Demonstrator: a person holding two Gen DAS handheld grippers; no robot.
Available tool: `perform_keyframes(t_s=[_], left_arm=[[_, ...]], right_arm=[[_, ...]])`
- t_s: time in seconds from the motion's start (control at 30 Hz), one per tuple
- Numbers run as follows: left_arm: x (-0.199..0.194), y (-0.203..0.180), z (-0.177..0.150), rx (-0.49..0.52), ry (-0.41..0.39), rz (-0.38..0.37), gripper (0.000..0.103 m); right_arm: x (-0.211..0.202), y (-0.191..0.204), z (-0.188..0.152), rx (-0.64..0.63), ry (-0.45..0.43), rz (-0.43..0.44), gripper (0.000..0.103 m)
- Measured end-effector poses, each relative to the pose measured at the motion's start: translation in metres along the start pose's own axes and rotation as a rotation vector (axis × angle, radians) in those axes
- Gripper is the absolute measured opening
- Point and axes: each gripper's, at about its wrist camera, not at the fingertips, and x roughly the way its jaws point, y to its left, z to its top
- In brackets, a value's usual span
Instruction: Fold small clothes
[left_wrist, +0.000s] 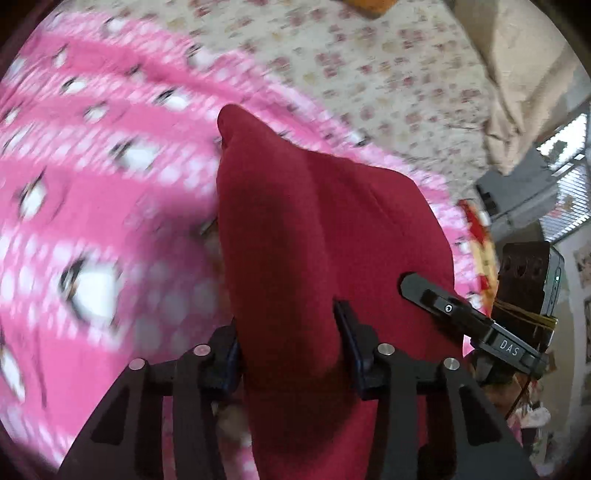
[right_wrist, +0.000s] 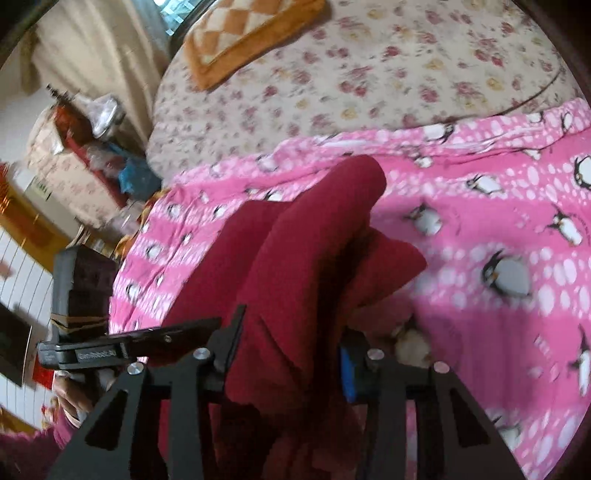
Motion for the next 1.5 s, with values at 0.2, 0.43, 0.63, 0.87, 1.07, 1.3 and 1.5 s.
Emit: perform_keyframes(t_s=[0.2,0.43,0.63,0.87,1.07,1.3,1.5], left_arm=[[0.005,0.029,-0.014,-0.125,-0.023,0.021,0.050],[-0.019,0.016,-0.026,-0.052,-0.141,0.172,0.050],[-0.024,0.010,-0.038,-0.032,-0.184,0.220,0.050],[-0.024,0.005,-0.050,0.013,-0.208,0.237,0.050],[-0.031,0.000,-0.053,0.020,-0.224,0.257,0.050],[-0.022,-0.008,-0.064,0.085,-0.189,0.304,0.050],[-0.026,-0.013,-0.072,0.110,-0.204,0.331,0.050]], right_arm=[[0.005,-0.009,-0.034,0.079,0.036,-0.109,0.062],[-0.064,0.059,-0.056,-0.136,-0.034,-0.103,0.052],[-0.049,0.097,-0.080,-0.274,0.015,-0.081,0.039],[-0.020,0.030,-0.099,-0.062,0.086,-0.248,0.036],[-0.048,0.051,-0.094,-0.089,0.013,-0.229,0.038],[-0.044,0.085,-0.085,-0.199,-0.040,-0.278,0.055],[-0.012,0.054,-0.096,-0.131,0.043,-0.336,0.055]])
